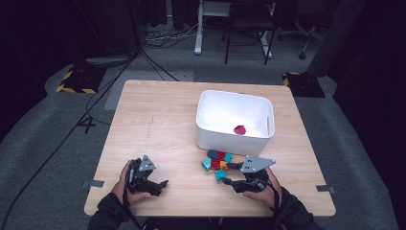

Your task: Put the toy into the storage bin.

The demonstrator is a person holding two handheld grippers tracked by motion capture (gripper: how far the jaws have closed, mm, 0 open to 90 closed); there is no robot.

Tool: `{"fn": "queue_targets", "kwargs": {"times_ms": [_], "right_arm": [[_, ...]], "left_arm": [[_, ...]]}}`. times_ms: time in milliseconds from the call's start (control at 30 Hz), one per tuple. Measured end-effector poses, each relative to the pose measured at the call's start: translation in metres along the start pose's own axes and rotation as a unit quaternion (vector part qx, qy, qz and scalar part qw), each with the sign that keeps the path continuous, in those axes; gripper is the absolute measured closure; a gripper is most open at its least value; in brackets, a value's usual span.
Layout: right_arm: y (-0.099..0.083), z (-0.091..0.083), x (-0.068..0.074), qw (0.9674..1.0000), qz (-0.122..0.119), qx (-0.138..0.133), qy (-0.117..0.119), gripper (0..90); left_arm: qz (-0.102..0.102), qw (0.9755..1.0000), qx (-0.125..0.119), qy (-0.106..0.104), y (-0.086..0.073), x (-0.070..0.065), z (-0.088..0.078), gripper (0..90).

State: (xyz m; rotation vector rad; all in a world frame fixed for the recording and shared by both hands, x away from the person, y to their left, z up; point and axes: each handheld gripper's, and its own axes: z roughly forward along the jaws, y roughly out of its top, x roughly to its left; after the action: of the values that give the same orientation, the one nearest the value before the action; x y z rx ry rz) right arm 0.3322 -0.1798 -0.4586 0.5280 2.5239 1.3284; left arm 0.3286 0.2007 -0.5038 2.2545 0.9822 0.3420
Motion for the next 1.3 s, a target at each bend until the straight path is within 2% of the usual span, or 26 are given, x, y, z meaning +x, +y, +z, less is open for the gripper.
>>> {"fn": "queue_targets", "kwargs": {"times_ms": [33, 167, 367, 433, 467, 633, 700, 933, 967, 1000, 1067, 1300], "right_arm": [[-0.002, 0.002, 0.002, 1.0, 0.006, 0.004, 0.002, 43.0], [-0.011, 0.015, 0.004, 0.9998, -0.001, 0.02, 0.008, 40.7], [-0.018, 0.029, 0.006, 0.9991, -0.005, 0.043, -0.002, 37.2], [-0.02, 0.034, 0.006, 0.9989, -0.012, 0.043, -0.016, 37.1], [-0.022, 0.035, 0.006, 0.9986, -0.007, 0.049, -0.019, 36.9], [-0.023, 0.044, 0.005, 0.9983, -0.007, 0.053, -0.024, 36.6], [-0.022, 0.046, 0.005, 0.9986, 0.003, 0.047, -0.022, 37.6], [-0.021, 0.048, 0.005, 0.9981, -0.003, 0.052, -0.033, 46.5], [-0.02, 0.048, 0.006, 0.9981, 0.009, 0.052, -0.034, 47.8], [-0.021, 0.048, 0.005, 0.9979, -0.002, 0.054, -0.035, 48.0], [-0.021, 0.047, 0.005, 0.9979, -0.005, 0.054, -0.037, 48.4], [-0.022, 0.045, 0.004, 0.998, -0.004, 0.054, -0.034, 48.8]], "left_arm": [[-0.001, 1.0, -0.001, 0.0, 0.0, 0.0, 0.0, 0.6], [0.0, 1.0, 0.0, -0.001, 0.0, 0.0, 0.0, 0.6], [0.0, 1.0, 0.0, 0.0, 0.0, 0.0, 0.0, 0.6], [0.0, 1.0, 0.0, 0.0, 0.0, 0.0, 0.0, 0.6], [0.0, 1.0, 0.0, 0.0, 0.0, 0.0, 0.0, 0.6], [0.0, 1.0, 0.0, 0.0, 0.0, 0.0, 0.0, 0.6], [-0.001, 1.0, -0.001, 0.0, 0.0, 0.0, 0.0, 0.6], [0.0, 1.0, 0.0, 0.0, 0.0, 0.0, 0.0, 0.6], [0.0, 1.0, -0.001, 0.001, 0.0, 0.0, 0.0, 0.6], [-0.001, 1.0, -0.001, 0.001, 0.0, 0.0, 0.0, 0.6], [-0.001, 1.0, -0.001, 0.001, 0.0, 0.0, 0.0, 0.6], [-0.001, 1.0, -0.001, 0.001, 0.0, 0.0, 0.0, 0.6]]}}
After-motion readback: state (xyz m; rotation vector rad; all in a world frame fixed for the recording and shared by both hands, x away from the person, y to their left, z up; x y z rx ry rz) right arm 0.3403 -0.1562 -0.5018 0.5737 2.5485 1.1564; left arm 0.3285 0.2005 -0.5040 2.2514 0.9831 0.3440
